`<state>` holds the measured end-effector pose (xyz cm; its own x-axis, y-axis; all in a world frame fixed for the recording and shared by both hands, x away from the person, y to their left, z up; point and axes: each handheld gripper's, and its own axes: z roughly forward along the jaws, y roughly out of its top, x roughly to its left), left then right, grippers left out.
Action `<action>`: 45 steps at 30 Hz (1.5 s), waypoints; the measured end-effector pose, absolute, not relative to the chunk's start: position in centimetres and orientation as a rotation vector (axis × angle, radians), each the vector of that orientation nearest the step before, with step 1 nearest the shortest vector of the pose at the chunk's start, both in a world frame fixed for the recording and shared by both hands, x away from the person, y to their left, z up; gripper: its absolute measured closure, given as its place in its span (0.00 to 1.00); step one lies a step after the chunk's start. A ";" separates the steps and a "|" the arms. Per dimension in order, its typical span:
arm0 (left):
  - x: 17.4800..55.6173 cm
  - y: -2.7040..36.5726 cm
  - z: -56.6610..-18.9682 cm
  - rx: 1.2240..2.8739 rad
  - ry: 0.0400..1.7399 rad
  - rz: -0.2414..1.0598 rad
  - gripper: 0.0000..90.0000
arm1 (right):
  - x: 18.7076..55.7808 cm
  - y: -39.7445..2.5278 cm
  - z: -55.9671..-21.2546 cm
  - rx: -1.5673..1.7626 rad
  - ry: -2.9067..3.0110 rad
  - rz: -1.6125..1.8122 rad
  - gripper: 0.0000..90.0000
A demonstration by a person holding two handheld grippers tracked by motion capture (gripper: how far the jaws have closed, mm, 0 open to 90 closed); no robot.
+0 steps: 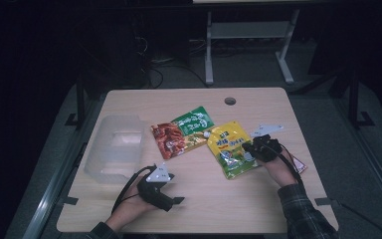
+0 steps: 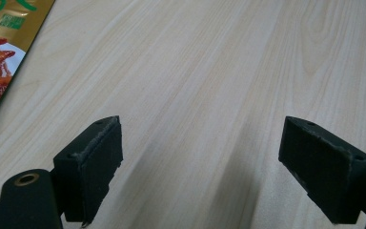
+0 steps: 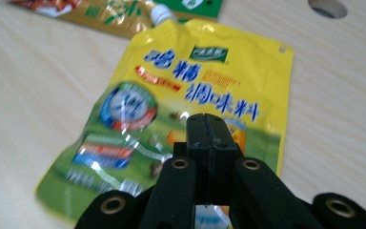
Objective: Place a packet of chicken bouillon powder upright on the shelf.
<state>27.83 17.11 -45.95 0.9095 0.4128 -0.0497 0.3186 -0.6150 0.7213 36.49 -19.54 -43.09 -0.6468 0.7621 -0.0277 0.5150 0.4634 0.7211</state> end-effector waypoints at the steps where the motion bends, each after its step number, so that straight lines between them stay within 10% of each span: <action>1: 27.8 17.1 -45.9 2.281 0.519 0.154 0.16 | 36.9 -19.6 -43.2 1.073 2.375 0.979 1.00; 45: 27.7 17.4 -45.7 2.259 0.517 0.144 0.17 | 32.9 -17.2 -44.2 0.905 2.641 0.888 1.00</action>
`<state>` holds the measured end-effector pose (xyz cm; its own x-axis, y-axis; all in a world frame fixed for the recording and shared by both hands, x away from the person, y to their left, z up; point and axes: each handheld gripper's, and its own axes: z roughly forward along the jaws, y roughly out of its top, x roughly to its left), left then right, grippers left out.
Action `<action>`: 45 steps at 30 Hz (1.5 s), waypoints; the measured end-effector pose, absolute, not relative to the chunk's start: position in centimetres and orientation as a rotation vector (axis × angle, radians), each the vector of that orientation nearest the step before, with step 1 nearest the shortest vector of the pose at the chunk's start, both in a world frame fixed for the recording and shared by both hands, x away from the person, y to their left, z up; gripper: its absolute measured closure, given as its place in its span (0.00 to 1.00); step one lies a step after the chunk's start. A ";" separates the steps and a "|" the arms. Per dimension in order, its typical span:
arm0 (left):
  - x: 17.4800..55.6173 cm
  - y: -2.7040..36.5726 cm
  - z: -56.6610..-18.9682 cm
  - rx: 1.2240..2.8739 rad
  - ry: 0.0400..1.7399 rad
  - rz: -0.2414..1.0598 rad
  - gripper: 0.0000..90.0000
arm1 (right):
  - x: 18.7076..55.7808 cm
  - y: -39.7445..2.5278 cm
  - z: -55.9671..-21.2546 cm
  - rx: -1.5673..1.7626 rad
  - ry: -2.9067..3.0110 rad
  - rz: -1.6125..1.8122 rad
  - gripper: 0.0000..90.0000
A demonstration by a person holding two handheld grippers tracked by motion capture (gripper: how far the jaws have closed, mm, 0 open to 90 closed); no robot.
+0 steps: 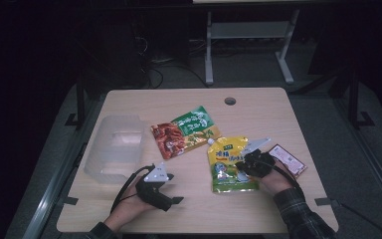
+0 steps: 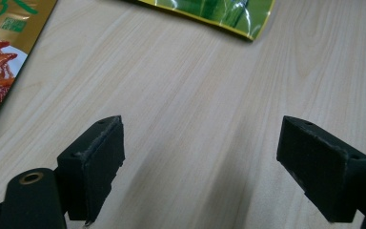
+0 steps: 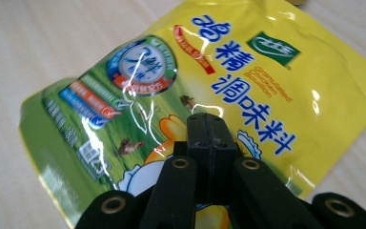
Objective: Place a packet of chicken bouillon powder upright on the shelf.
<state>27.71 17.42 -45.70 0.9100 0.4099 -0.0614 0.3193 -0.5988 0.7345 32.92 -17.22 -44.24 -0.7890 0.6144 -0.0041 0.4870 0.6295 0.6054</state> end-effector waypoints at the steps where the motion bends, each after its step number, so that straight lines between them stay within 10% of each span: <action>1: 27.7 17.4 -45.7 2.259 0.518 0.144 0.17 | 32.7 -17.1 -44.2 0.897 2.647 0.885 1.00; 32: 27.5 17.1 -45.8 2.251 0.515 0.119 0.17 | 26.8 -10.7 -44.2 0.539 2.866 1.001 1.00; 45: 27.5 17.3 -45.6 2.251 0.504 0.117 0.17 | 29.7 -19.1 -43.3 0.977 2.653 0.934 1.00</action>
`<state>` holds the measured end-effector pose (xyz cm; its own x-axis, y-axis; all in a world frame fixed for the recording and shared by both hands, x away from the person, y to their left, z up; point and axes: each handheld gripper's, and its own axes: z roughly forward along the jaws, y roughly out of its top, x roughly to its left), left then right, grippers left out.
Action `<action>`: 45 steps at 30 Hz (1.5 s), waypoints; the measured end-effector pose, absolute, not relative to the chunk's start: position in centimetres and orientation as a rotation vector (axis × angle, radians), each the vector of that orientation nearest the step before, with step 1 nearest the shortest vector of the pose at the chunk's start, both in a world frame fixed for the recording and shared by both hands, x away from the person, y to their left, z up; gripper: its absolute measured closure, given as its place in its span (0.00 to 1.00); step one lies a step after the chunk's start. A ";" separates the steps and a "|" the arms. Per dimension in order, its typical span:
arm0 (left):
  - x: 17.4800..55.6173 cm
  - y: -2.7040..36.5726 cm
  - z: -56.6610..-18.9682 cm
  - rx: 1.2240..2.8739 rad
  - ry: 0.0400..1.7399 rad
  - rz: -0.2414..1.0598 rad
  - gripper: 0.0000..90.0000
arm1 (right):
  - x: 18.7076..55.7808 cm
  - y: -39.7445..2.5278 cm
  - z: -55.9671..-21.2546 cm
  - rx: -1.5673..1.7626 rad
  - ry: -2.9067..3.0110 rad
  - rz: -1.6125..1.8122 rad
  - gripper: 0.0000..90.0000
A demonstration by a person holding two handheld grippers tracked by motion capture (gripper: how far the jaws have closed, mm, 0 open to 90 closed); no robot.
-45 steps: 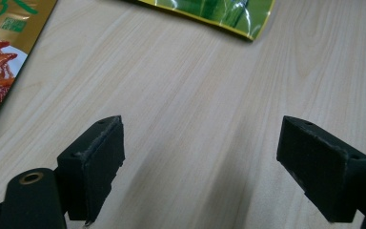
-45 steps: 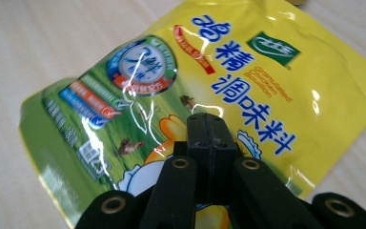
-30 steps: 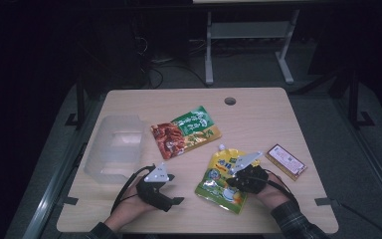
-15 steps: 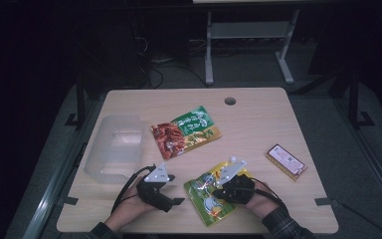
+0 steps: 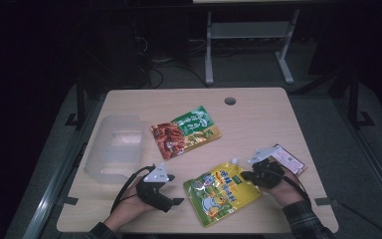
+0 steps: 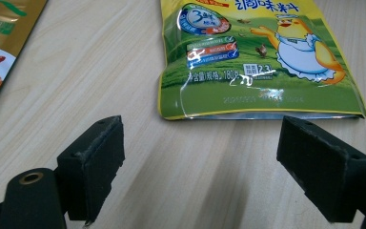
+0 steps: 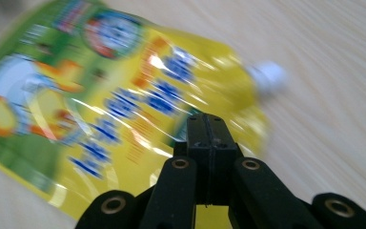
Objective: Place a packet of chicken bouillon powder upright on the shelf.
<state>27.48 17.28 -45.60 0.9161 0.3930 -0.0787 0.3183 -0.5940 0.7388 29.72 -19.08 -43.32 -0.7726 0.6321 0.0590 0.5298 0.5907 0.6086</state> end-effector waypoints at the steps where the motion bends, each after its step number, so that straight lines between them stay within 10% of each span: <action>1: 27.5 17.2 -45.6 2.254 0.501 0.118 0.17 | 29.9 -19.8 -43.4 1.014 2.642 0.930 1.00; 45: 27.8 16.8 -44.7 2.275 0.475 0.081 0.15 | 29.0 -14.6 -45.3 0.842 2.849 0.988 1.00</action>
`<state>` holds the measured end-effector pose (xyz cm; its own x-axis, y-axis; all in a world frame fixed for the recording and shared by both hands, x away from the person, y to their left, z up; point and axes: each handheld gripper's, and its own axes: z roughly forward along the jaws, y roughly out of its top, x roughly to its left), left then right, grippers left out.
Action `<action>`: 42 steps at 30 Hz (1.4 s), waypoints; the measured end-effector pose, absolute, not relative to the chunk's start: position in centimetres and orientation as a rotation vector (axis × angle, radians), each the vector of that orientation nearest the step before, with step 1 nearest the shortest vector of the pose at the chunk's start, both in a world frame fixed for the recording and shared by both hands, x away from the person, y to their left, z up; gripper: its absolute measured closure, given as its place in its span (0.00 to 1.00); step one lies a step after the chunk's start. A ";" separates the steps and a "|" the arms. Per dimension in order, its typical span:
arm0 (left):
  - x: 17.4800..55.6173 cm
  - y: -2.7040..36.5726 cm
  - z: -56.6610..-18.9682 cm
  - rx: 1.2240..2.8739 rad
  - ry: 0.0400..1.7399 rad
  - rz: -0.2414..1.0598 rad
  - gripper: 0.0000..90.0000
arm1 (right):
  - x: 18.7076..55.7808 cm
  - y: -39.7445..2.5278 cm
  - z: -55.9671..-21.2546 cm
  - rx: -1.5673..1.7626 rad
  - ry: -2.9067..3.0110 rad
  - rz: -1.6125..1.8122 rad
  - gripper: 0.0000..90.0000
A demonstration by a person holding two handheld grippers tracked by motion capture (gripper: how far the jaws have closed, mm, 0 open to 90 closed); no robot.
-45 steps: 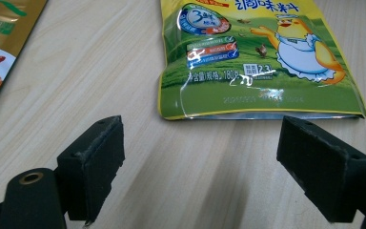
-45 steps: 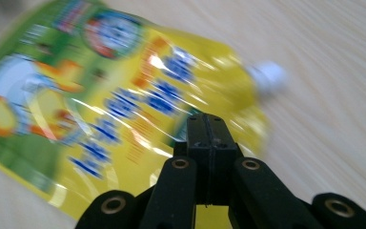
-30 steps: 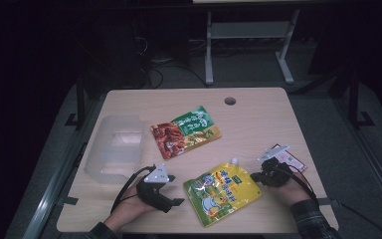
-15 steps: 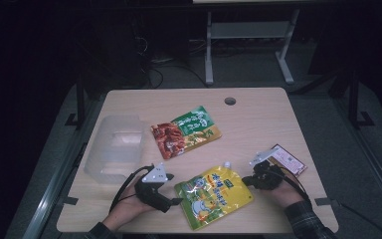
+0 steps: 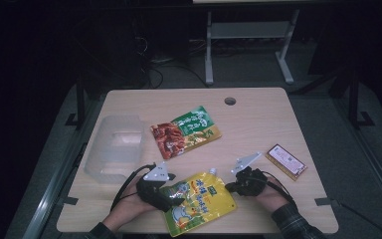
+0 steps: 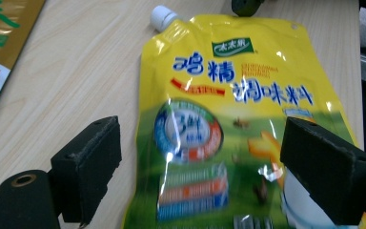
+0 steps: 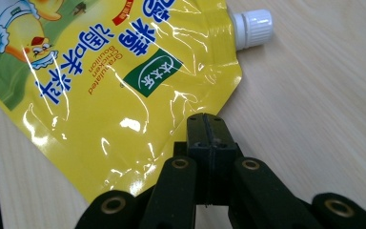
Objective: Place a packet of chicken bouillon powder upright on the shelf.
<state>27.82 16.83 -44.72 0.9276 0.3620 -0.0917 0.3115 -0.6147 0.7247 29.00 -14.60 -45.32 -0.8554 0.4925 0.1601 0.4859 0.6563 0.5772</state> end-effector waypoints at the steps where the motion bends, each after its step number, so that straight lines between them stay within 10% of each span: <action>1: 28.0 16.5 -44.7 2.285 0.475 0.077 0.14 | 29.0 -14.3 -45.4 0.826 2.852 0.982 1.00; 7: 29.3 14.9 -44.9 2.357 0.461 0.076 0.14 | 28.7 -14.4 -45.0 0.838 2.830 0.989 0.99; 15: 30.7 13.3 -45.8 2.385 0.508 0.013 0.14 | 27.5 -15.9 -44.5 0.930 2.773 0.993 0.69; 26: 30.4 12.3 -46.0 2.406 0.521 -0.041 0.19 | 26.1 -17.3 -44.4 0.974 2.699 1.013 0.52; 42: 30.6 12.4 -45.4 2.439 0.521 -0.074 0.69 | 26.3 -17.3 -44.5 0.999 2.664 0.996 0.44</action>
